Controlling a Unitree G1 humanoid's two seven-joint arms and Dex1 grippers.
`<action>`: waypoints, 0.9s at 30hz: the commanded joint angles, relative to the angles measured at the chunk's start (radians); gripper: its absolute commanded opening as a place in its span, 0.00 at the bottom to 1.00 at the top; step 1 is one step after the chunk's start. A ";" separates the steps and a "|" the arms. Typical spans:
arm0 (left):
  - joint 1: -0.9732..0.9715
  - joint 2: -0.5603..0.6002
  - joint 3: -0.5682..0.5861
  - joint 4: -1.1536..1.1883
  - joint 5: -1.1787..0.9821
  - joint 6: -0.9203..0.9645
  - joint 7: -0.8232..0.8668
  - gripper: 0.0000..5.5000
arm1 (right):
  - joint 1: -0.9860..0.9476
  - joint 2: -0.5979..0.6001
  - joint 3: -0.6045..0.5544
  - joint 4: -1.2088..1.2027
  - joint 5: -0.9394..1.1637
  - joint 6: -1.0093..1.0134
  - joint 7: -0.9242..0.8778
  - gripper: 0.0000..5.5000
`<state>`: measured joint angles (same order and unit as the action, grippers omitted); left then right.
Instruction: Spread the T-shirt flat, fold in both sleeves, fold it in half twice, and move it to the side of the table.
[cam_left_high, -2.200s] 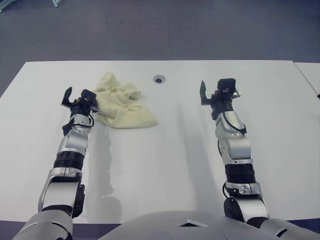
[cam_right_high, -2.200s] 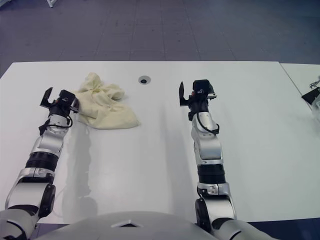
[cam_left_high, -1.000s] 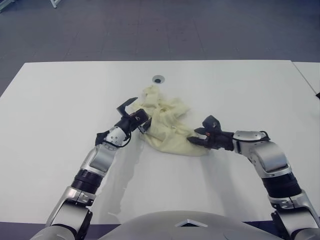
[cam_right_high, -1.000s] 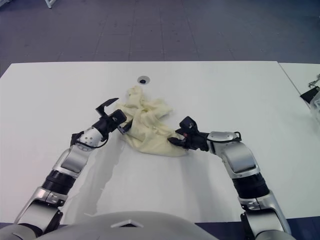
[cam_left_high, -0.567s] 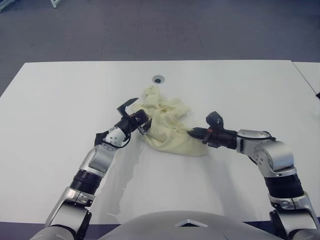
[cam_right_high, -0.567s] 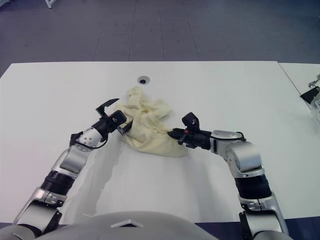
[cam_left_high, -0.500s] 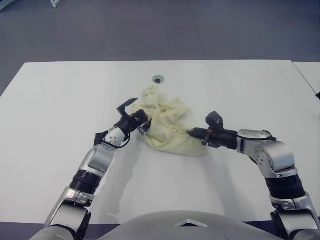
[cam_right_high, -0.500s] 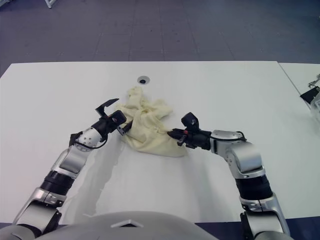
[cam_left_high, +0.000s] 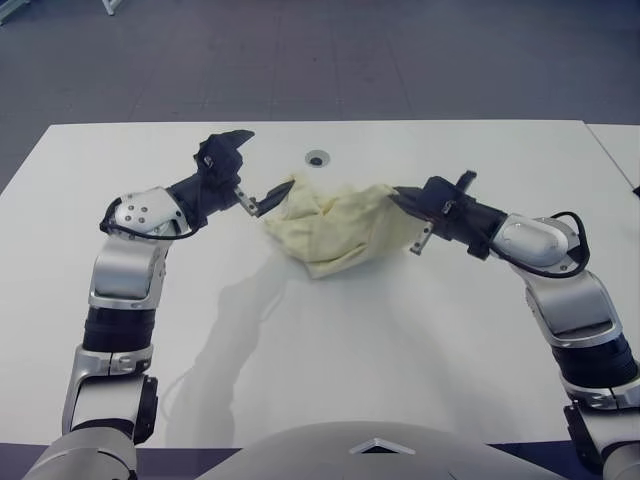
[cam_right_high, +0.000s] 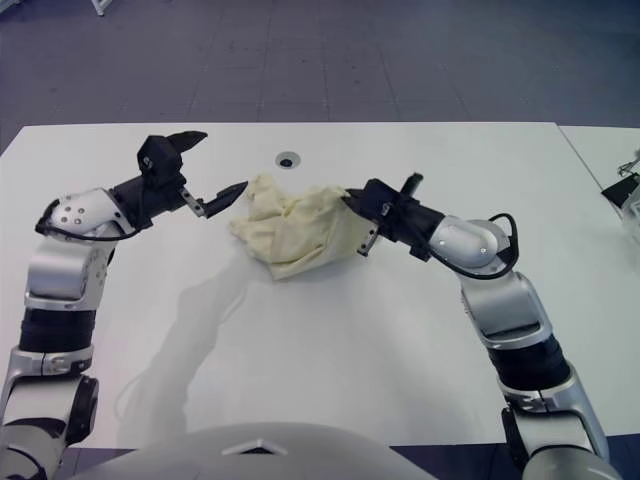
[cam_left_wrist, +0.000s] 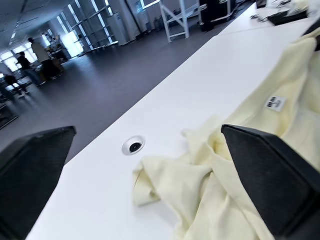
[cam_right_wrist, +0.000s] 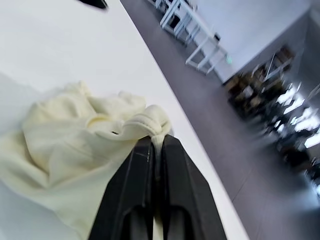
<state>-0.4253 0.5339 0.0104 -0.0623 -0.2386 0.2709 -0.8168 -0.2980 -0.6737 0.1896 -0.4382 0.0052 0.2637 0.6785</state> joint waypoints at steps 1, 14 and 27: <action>-0.047 0.041 -0.059 0.089 -0.049 0.013 -0.180 0.98 | 0.148 -0.176 0.084 -0.088 -0.104 -0.353 0.155 0.00; -0.100 0.083 -0.319 0.256 0.206 -0.388 -0.409 0.98 | 0.171 -0.219 0.037 0.272 -0.232 -0.644 0.095 0.00; -0.322 -0.029 -0.485 0.365 0.252 -0.742 -0.571 0.98 | 0.063 -0.130 -0.015 0.306 -0.279 -0.581 0.000 0.00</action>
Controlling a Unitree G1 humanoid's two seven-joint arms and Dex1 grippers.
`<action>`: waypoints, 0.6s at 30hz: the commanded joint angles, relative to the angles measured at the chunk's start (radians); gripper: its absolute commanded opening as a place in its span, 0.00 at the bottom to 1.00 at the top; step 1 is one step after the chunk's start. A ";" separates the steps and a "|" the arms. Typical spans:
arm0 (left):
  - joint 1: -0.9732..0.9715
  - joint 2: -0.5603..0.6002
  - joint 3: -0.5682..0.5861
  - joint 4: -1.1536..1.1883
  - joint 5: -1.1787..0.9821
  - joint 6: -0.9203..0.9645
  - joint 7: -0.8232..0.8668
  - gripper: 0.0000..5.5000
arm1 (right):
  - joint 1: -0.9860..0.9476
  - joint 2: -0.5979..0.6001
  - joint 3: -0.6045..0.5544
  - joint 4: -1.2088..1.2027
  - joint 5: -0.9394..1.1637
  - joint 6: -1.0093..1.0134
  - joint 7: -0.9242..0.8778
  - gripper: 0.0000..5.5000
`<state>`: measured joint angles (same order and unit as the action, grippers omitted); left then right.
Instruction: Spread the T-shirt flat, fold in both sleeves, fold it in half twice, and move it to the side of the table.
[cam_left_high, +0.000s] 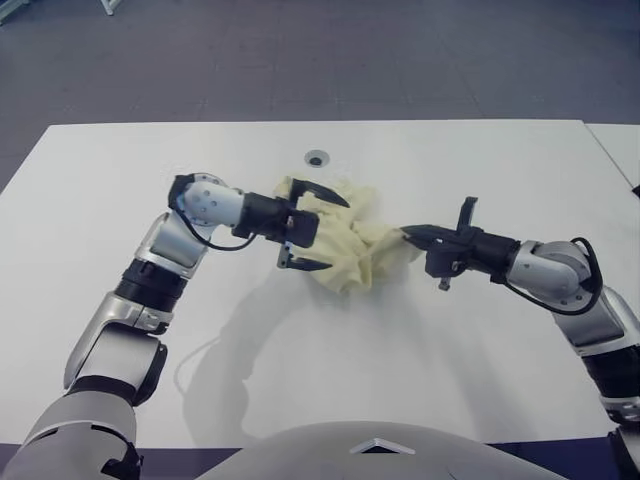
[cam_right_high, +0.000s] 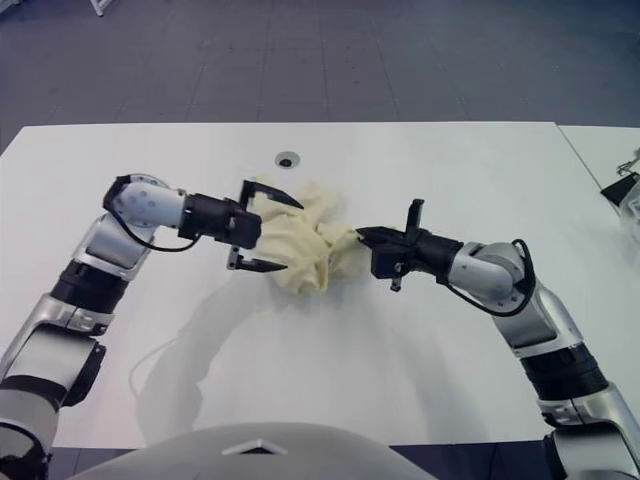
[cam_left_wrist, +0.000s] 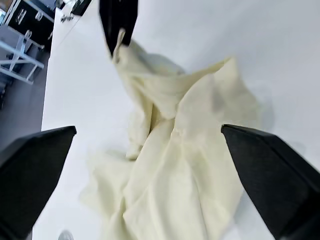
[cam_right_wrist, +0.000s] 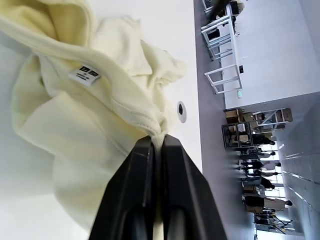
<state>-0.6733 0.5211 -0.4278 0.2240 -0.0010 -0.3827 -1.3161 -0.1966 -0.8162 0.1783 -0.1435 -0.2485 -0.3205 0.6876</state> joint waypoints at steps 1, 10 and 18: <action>-0.088 -0.023 -0.058 0.100 0.011 -0.105 -0.092 0.98 | -0.043 0.015 0.001 0.013 -0.035 0.000 -0.011 0.00; -0.202 -0.061 -0.099 0.318 0.043 -0.221 -0.170 0.98 | -0.032 0.011 0.045 -0.012 -0.131 -0.072 -0.017 0.00; -0.240 -0.113 -0.125 0.431 0.037 -0.276 -0.243 0.84 | -0.027 0.024 0.047 -0.018 -0.177 -0.107 -0.033 0.00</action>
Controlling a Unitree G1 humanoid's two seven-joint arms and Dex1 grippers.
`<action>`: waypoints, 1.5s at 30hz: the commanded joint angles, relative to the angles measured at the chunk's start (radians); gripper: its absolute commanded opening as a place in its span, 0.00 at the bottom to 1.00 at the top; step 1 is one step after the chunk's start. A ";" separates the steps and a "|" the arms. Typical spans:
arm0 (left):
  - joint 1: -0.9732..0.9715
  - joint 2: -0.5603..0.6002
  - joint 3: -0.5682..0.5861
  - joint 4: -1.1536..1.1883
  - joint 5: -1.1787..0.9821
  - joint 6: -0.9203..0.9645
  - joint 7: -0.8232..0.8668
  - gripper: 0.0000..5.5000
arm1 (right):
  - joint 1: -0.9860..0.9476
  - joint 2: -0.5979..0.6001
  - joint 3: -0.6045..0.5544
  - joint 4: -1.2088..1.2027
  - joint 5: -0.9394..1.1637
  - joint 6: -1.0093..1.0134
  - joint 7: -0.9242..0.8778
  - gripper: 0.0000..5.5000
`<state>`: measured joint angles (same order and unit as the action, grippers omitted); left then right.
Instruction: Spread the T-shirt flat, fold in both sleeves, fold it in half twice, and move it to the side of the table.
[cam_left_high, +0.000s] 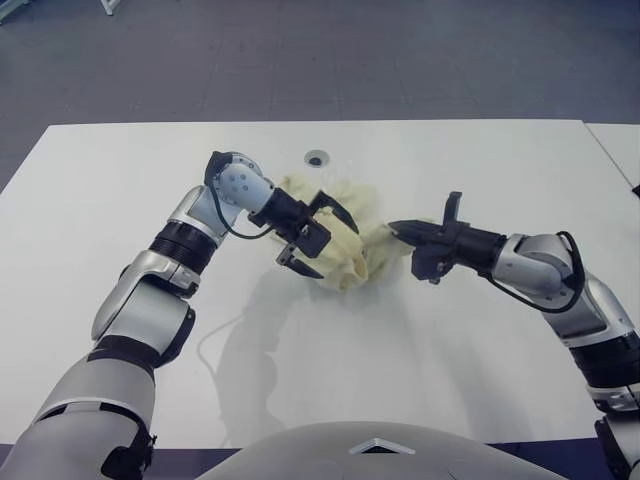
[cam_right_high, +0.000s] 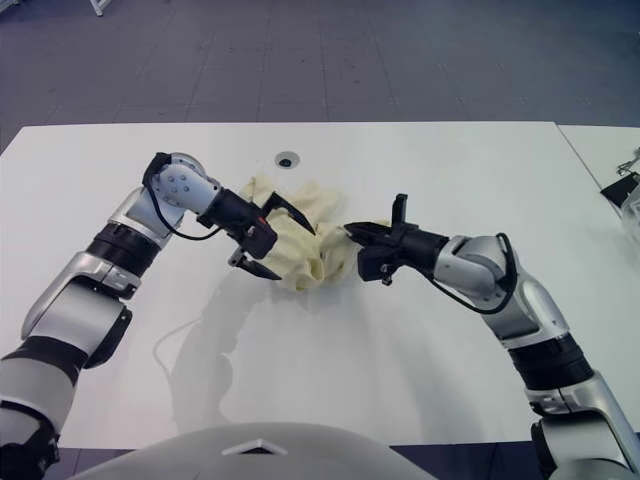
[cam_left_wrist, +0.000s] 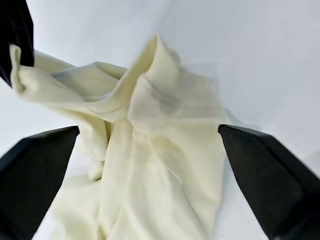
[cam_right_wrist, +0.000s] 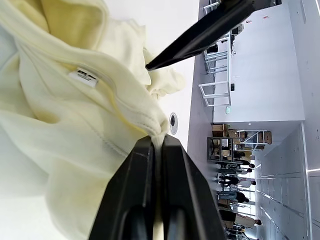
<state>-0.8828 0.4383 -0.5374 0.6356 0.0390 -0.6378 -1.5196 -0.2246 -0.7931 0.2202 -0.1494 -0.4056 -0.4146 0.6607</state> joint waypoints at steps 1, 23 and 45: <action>-0.029 -0.039 -0.019 0.023 -0.006 -0.029 -0.045 0.81 | -0.003 0.004 0.004 -0.011 -0.021 -0.011 -0.008 0.00; -0.056 -0.019 -0.082 0.059 0.037 -0.123 -0.093 0.10 | -0.006 0.027 0.015 -0.036 -0.071 -0.023 -0.022 0.00; -0.260 0.196 0.260 0.234 0.211 0.235 0.580 0.01 | -0.426 0.125 -0.142 0.319 0.131 0.262 -0.093 0.00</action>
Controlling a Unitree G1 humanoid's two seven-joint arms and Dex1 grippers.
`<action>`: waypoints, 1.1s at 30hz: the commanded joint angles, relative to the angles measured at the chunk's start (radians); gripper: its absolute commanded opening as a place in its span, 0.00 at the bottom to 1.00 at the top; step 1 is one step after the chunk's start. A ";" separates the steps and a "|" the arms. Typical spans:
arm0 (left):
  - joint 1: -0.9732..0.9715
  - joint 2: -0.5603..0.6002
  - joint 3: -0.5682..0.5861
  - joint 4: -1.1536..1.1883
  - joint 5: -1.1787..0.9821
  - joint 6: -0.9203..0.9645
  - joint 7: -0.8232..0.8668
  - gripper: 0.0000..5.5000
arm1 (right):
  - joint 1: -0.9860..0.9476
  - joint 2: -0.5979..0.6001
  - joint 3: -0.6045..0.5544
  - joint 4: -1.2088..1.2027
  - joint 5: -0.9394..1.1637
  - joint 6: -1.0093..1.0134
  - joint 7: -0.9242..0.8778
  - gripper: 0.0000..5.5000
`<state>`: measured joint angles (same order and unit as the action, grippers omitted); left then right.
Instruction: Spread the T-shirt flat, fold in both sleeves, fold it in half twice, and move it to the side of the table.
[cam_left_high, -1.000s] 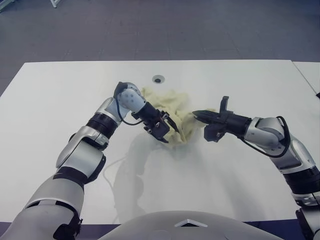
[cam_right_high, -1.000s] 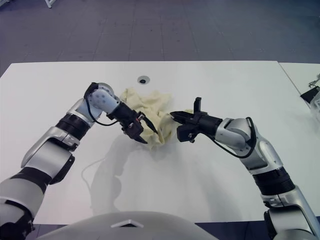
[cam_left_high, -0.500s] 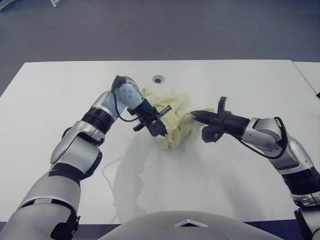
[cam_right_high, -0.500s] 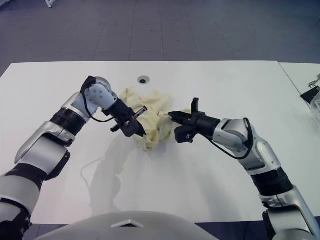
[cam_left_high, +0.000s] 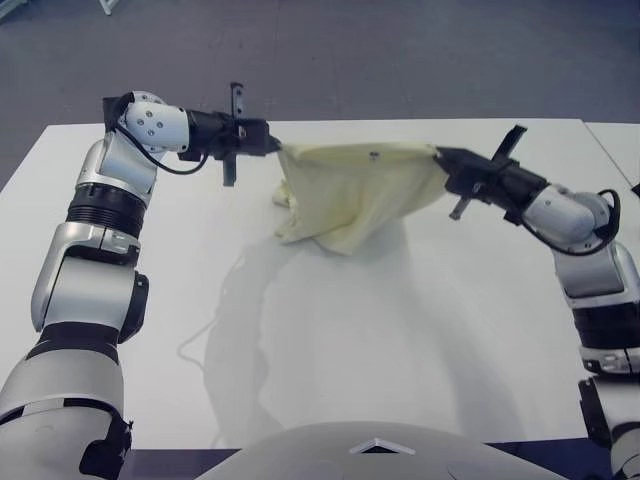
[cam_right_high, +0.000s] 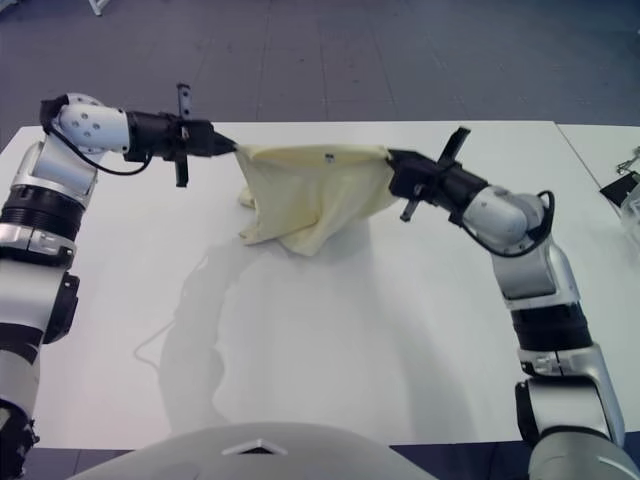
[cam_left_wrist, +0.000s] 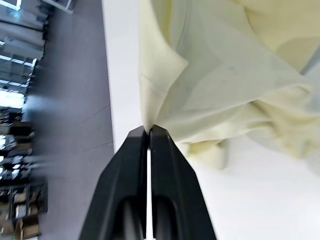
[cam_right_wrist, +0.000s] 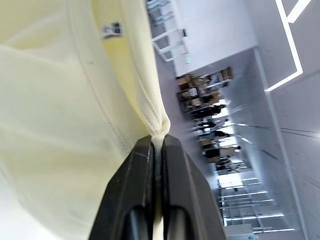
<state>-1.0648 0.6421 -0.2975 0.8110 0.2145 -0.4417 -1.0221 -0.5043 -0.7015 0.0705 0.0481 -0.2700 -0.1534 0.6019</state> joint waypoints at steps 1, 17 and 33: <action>-0.103 -0.015 0.017 0.086 0.052 0.042 0.119 0.01 | -0.190 0.046 0.021 0.171 -0.016 -0.018 -0.047 0.00; -0.510 -0.108 -0.151 0.496 0.395 0.074 0.672 0.01 | -0.932 0.170 0.313 1.184 -0.398 -0.236 -0.527 0.00; -0.638 -0.103 -0.192 0.527 0.504 0.096 0.938 0.01 | -1.158 0.148 0.381 1.251 -0.486 -0.238 -0.750 0.00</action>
<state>-1.6498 0.5232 -0.4784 1.3310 0.6945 -0.3483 -0.1223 -1.5984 -0.5256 0.4451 1.2999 -0.7486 -0.3915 -0.1169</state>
